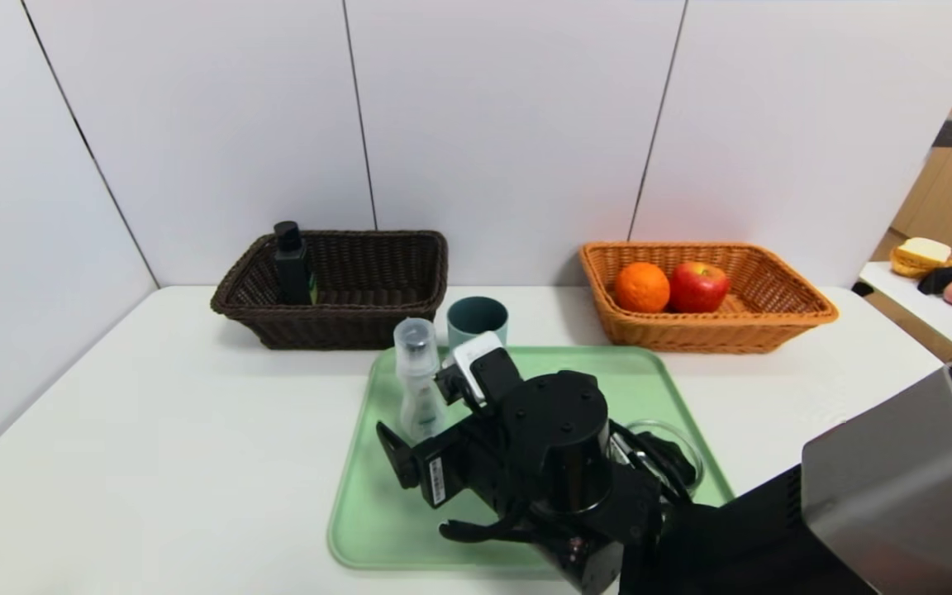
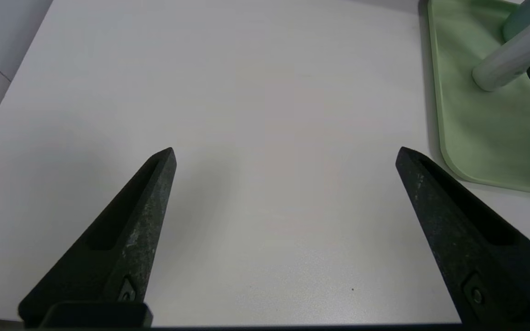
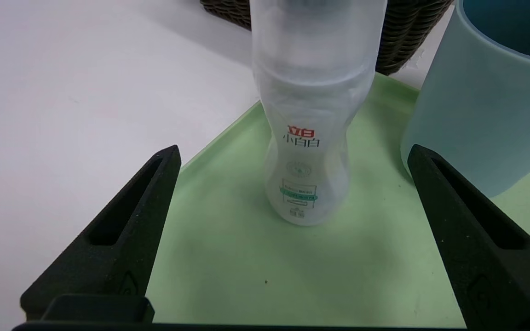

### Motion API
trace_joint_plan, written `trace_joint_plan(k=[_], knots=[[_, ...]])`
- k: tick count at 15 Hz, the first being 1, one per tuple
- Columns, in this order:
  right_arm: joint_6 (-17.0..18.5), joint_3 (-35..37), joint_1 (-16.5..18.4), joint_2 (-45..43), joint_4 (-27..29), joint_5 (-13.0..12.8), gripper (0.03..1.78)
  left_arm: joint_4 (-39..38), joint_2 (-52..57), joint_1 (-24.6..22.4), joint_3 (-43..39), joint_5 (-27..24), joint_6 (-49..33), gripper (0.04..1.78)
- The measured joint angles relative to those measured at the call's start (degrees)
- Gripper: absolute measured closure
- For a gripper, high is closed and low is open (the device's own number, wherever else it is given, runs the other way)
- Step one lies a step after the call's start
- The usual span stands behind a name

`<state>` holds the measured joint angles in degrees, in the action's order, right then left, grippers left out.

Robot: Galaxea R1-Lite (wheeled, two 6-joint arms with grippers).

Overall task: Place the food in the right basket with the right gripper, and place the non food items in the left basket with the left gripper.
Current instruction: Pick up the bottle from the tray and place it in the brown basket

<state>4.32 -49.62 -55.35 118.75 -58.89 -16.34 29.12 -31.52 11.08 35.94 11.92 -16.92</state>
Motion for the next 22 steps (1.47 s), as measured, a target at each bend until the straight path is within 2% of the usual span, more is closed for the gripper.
trace_joint_plan(k=[4,20,22], knots=[[0.01,-2.78,1.05,2.36,0.00,0.33,0.11,-0.02,-0.45,0.00,-0.24,0.04,0.00,0.13],[0.01,-10.08,1.13,7.79,0.44,0.44,0.12,-0.02,-0.59,-0.01,-1.22,0.01,-0.20,0.13],[0.00,-10.80,1.13,8.34,0.44,0.41,0.49,-0.02,-0.56,-0.01,-1.29,0.04,-0.20,0.13]])
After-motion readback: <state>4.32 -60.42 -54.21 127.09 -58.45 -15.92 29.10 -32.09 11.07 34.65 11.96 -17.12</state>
